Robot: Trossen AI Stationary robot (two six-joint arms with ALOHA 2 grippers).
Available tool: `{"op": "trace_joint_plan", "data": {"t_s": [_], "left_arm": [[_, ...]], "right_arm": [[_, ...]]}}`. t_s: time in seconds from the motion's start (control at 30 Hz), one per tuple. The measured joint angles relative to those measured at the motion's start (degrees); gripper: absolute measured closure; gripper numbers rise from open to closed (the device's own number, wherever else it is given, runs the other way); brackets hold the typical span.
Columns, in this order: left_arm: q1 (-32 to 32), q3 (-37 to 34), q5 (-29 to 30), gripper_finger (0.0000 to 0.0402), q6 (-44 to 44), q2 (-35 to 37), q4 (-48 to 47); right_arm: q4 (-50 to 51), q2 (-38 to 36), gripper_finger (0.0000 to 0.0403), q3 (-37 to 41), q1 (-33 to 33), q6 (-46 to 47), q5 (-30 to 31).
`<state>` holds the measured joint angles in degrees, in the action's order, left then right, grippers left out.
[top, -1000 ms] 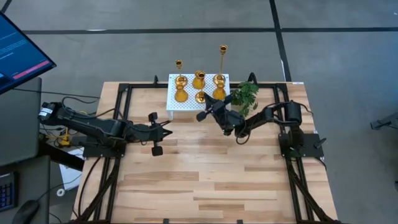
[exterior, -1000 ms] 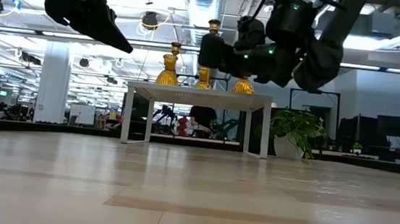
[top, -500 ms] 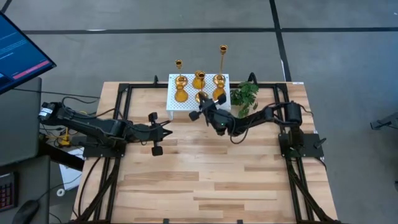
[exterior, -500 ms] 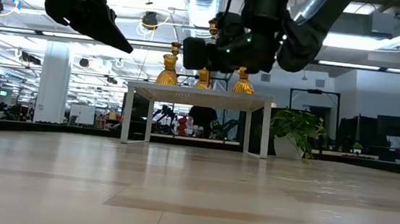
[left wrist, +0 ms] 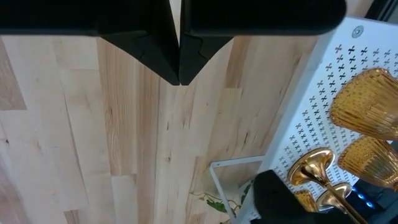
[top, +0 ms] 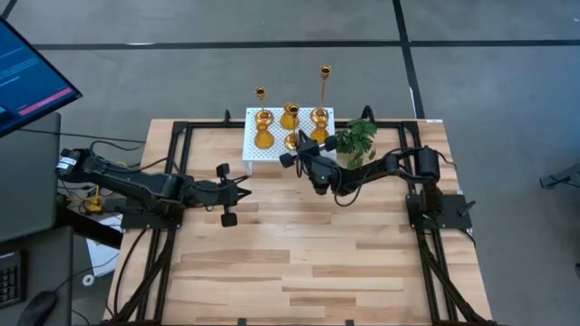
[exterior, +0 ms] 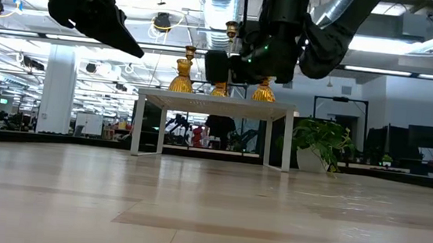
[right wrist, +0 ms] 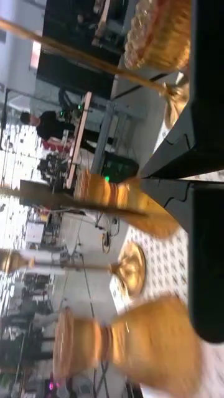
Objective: Pick & Place candle stick holders
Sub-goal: Put the gold candle holder on the shelf
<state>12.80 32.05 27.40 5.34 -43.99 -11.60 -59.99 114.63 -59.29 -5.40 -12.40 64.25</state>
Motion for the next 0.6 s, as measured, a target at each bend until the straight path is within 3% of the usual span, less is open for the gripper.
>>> {"op": "trace_joint_plan", "data": {"t_s": [0.13, 0.27, 0.6], "left_arm": [[0.00, 0.00, 0.00, 0.0394, 0.01, 0.00, 0.00], [0.00, 0.00, 0.00, 0.0394, 0.00, 0.00, 0.00], [0.00, 0.00, 0.00, 0.0394, 0.00, 0.00, 0.00]], "right_arm": [[-0.04, 0.00, 0.0403, 0.00, -1.53, 1.19, -1.49], [0.02, 0.00, 0.0403, 0.02, -3.05, 5.16, -8.50], [1.25, 0.00, 0.0403, 0.02, -4.01, 7.46, -10.62]]}}
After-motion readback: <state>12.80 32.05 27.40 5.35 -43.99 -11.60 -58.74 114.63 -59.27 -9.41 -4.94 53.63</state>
